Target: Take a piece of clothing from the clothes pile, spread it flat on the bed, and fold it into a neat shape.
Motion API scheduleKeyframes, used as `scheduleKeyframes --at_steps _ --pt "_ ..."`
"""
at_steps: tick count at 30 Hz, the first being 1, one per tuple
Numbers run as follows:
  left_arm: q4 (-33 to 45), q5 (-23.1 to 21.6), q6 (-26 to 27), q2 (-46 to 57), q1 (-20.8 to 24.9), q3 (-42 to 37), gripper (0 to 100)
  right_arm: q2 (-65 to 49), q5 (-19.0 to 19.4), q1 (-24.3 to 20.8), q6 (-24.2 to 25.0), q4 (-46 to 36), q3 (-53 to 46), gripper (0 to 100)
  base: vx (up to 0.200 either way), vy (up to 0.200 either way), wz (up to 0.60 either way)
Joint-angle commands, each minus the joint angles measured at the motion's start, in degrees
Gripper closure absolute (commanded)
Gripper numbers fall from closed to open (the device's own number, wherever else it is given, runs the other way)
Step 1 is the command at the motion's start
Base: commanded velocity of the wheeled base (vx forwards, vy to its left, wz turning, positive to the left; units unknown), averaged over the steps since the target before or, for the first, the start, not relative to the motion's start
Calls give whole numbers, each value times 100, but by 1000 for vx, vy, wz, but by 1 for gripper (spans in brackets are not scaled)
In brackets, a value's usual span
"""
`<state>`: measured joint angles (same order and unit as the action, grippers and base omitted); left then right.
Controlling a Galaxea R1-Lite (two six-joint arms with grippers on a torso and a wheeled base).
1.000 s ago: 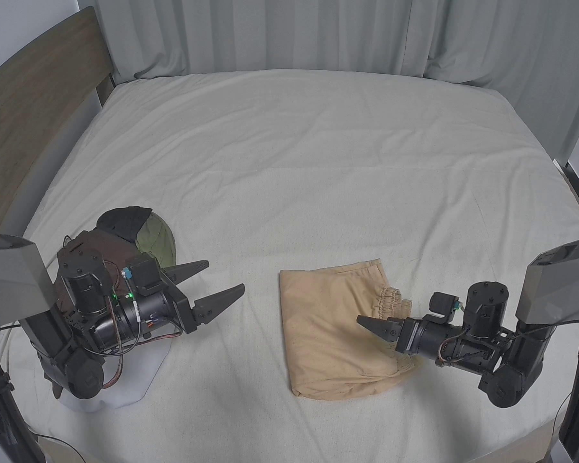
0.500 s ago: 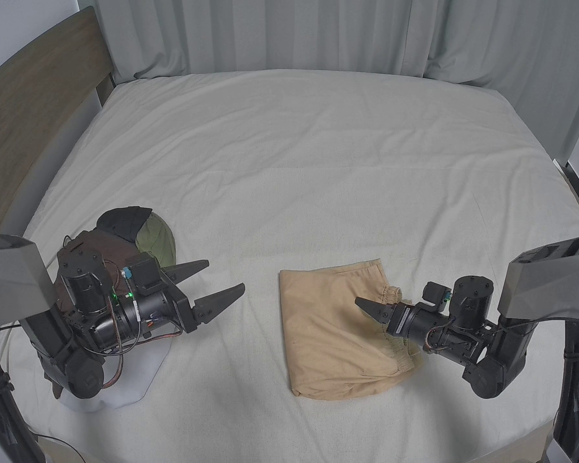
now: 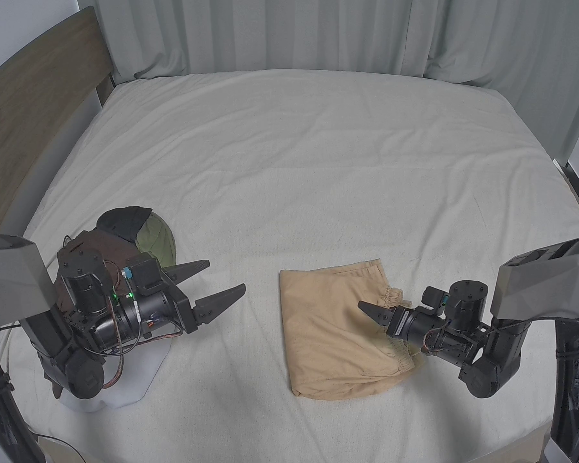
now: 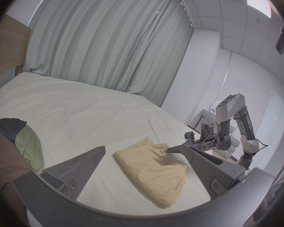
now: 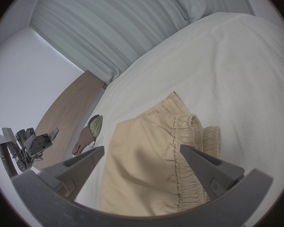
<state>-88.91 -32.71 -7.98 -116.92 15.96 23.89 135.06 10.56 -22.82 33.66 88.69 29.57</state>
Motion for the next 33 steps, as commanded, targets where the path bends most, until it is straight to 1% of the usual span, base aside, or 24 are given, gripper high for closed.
scheduleKeyframes --at_steps 1,6,11,24,28,33 --pt "-4 1 -10 11 4 1 0 91 -1 6 -8 0 13 0 0 0 0" --pt "-4 -8 7 20 4 -8 0 143 -10 15 -8 0 48 0 0 0 0" --pt "-4 -8 227 3 -5 -8 0 275 -19 94 -17 0 128 0 0 0 0" --pt "-4 -16 245 11 4 -8 0 319 -19 146 -17 0 154 0 0 0 0" --pt "-4 -16 341 73 4 -25 0 196 -1 138 -17 8 22 0 0 0 0" --pt "-4 -25 623 90 4 -104 0 -401 78 76 -26 0 -312 0 0 0 0"
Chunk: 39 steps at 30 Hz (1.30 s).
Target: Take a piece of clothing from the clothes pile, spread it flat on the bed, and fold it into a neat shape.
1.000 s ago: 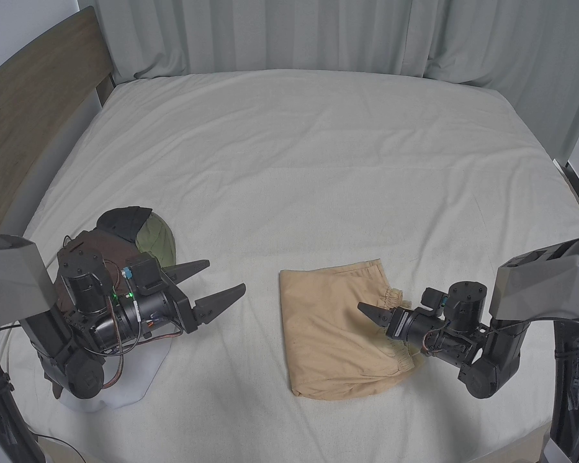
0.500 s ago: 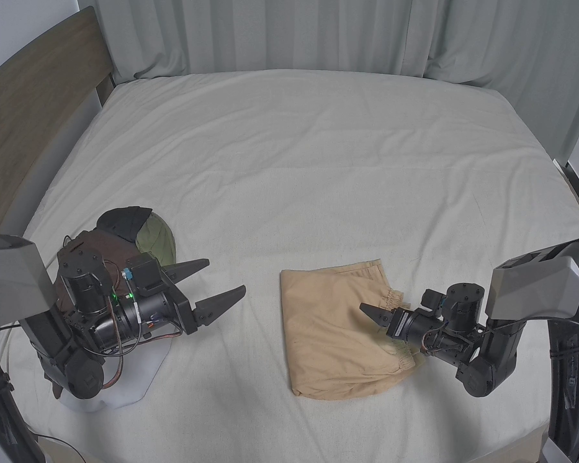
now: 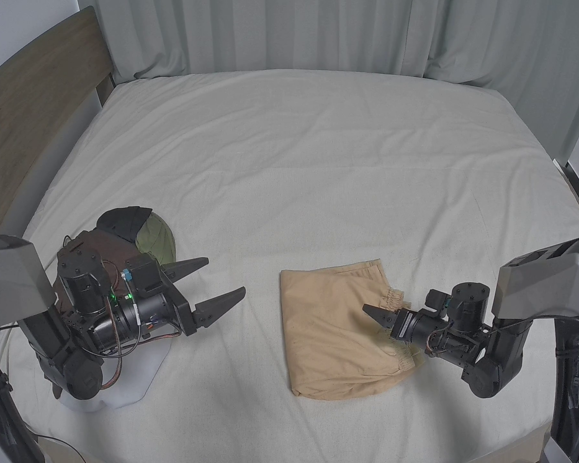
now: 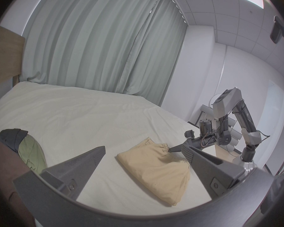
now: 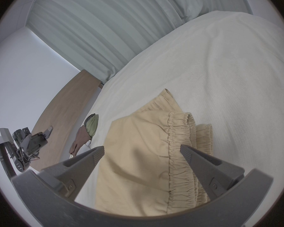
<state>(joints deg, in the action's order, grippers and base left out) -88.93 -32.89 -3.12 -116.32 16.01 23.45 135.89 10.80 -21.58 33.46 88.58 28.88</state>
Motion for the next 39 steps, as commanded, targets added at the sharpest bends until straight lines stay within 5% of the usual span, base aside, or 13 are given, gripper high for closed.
scheduleKeyframes --at_steps 1,4,11,18,39 --pt "-1 -16 207 31 8 -87 0 -616 80 -48 -15 10 -330 0 0 0 0" --pt "-1 -77 321 31 -1 -139 0 -818 115 -57 -59 2 -471 0 0 0 0" --pt "-1 -253 585 206 104 -386 0 -1020 757 207 -1281 -16 -1490 0 0 0 0" --pt "-1 -244 593 198 131 -394 0 -563 783 338 -1782 -7 -1868 0 0 0 0" --pt "-1 -253 593 198 148 -403 0 447 871 655 -1764 2 -1455 0 0 0 0"
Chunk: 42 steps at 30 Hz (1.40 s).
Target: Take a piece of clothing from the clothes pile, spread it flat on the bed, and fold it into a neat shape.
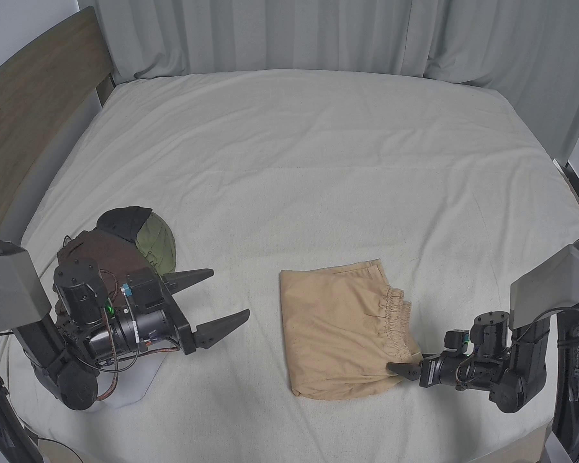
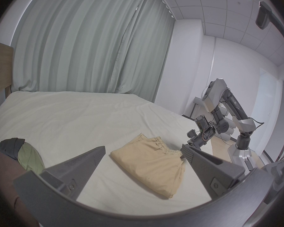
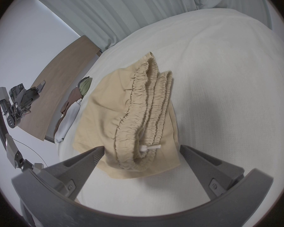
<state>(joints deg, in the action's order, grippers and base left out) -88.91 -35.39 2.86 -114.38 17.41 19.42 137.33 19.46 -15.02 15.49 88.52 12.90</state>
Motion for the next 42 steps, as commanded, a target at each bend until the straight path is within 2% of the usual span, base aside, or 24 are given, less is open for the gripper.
scheduleKeyframes --at_steps 1,7,13,24,25,42 --pt "-4 6 4 -5 8 -8 0 356 6 -10 50 8 196 0 0 0 0" --pt "5 -3 4 -5 8 -26 0 409 41 -133 261 8 424 0 0 0 0" --pt "-4 -3 4 4 8 -26 0 312 32 -361 745 17 530 0 0 0 0" --pt "5 -3 4 4 8 -35 0 312 32 -361 762 25 530 0 0 0 0" --pt "-4 -3 4 4 8 -35 0 312 32 -361 762 25 530 100 0 0 0" --pt "-4 -3 4 4 17 -70 0 198 23 -388 762 25 556 100 0 0 0"
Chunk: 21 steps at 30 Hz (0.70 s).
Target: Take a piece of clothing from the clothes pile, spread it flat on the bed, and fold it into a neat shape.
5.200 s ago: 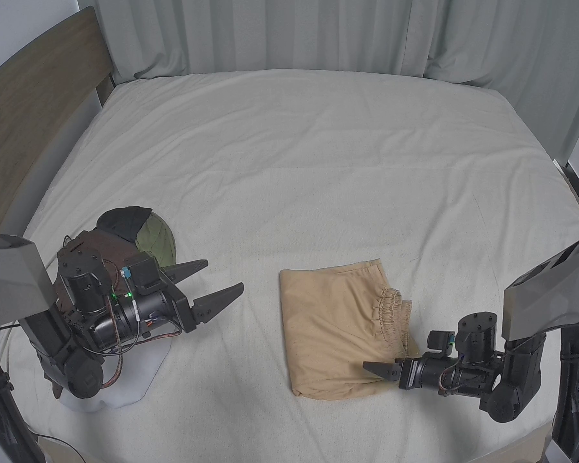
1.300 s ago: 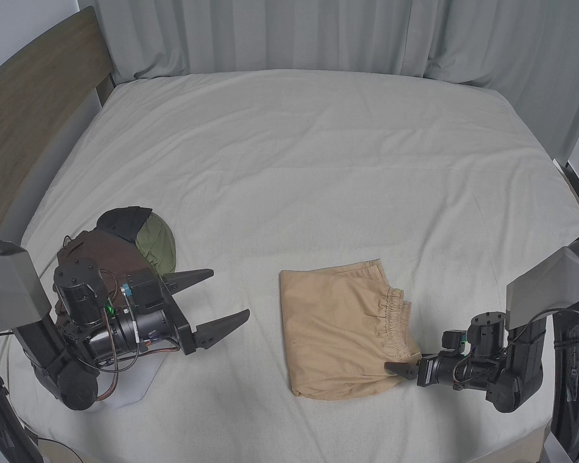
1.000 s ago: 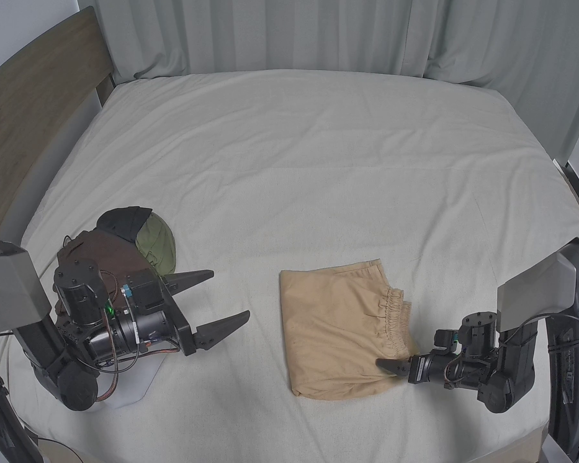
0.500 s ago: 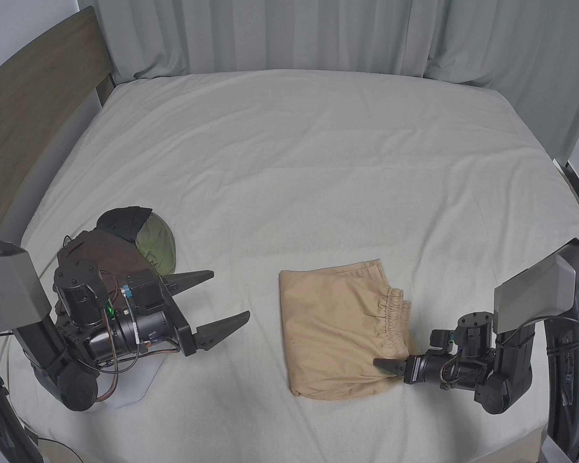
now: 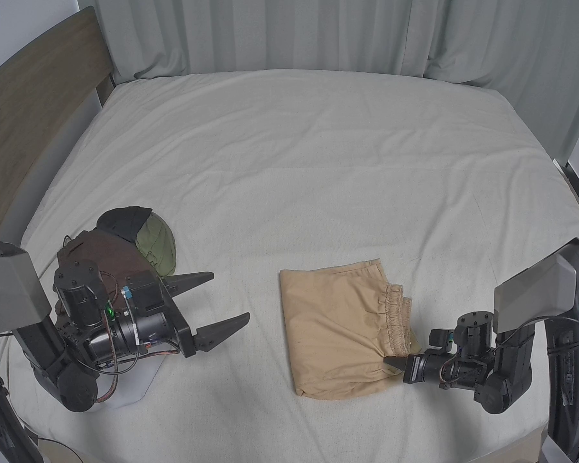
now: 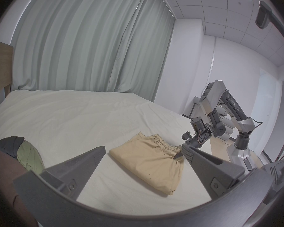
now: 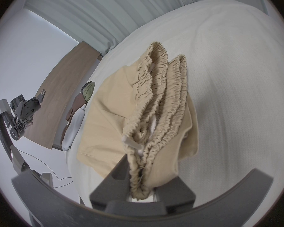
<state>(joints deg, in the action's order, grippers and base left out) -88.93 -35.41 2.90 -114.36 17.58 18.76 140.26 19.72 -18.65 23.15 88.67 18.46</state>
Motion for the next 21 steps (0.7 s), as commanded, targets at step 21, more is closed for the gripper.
scheduleKeyframes --at_steps 21 --pt "-1 -1 9 10 0 -39 0 -1757 -4 -605 146 -8 -369 100 0 0 0"
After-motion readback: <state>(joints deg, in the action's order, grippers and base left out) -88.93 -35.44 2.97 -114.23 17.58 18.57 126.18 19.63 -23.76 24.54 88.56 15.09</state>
